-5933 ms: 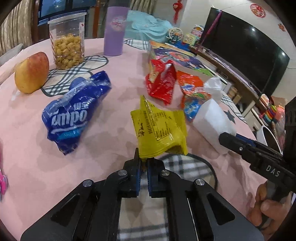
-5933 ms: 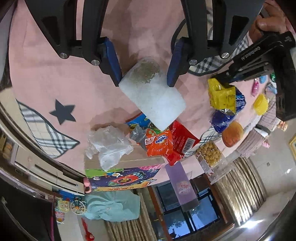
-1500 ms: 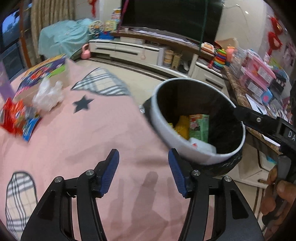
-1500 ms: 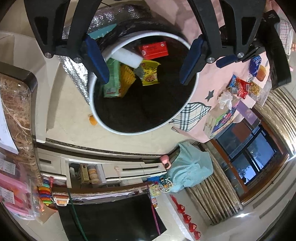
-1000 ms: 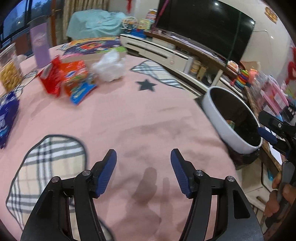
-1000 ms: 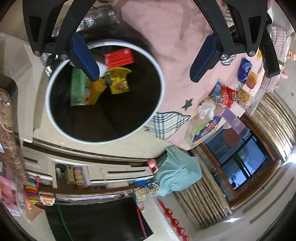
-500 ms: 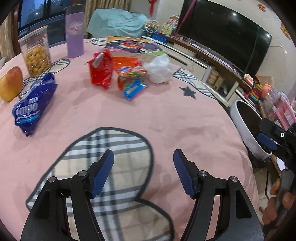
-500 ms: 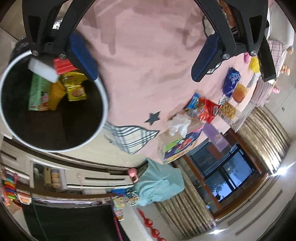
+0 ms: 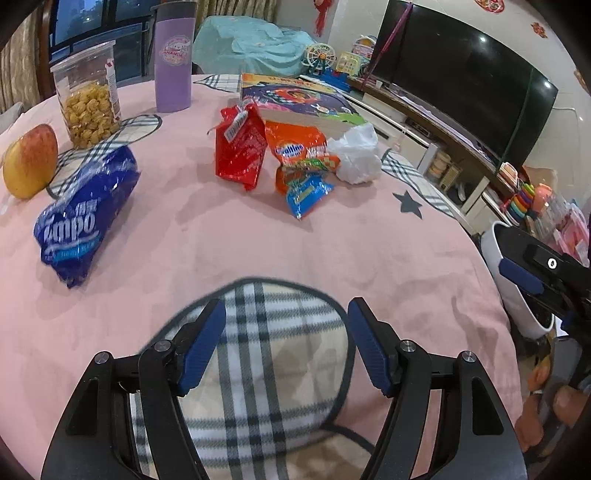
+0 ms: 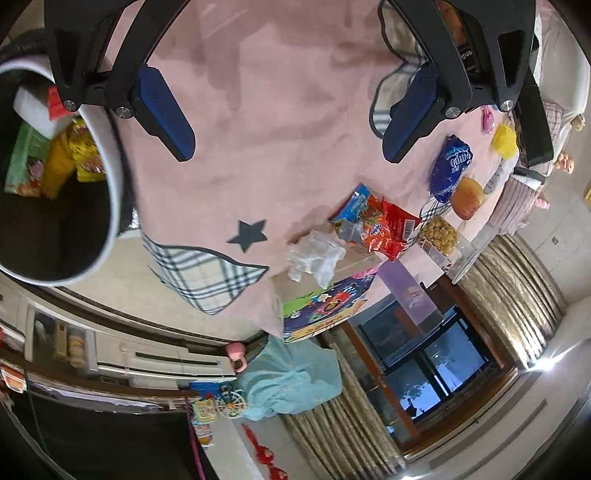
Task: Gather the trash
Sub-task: 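Move both open tools back over the table toward the orange bag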
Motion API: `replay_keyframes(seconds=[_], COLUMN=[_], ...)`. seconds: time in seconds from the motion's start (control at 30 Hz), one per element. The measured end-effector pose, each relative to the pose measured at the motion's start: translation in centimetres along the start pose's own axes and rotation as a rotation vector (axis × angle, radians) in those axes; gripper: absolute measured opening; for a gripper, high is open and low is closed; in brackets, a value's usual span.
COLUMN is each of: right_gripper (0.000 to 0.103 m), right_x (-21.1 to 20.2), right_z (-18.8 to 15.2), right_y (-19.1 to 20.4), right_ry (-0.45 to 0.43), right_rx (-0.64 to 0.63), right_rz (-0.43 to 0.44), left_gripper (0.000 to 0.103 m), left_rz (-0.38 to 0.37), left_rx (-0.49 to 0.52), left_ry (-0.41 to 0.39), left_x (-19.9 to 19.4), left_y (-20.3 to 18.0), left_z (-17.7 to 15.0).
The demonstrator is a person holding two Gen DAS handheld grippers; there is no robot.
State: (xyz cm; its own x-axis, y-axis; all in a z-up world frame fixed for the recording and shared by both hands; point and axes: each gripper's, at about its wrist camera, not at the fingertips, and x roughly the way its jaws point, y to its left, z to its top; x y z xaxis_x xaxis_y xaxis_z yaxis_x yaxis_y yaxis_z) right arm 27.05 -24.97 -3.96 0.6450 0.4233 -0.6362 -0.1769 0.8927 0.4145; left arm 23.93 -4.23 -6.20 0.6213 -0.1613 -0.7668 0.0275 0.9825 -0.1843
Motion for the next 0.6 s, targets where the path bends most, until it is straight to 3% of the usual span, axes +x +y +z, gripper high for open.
replay_keyframes(seconds=[0.6], right_gripper=[0.101], right_x=[8.7], right_z=[4.1], right_y=[0.4], right_ry=[0.072], right_rx=[-0.012], right_rz=[0.015], left_gripper=[0.070], left_rz=[0.006], left_rx=[-0.022], left_ry=[-0.012], left_x=[4.3], left_y=[1.1], left_z=[5.1])
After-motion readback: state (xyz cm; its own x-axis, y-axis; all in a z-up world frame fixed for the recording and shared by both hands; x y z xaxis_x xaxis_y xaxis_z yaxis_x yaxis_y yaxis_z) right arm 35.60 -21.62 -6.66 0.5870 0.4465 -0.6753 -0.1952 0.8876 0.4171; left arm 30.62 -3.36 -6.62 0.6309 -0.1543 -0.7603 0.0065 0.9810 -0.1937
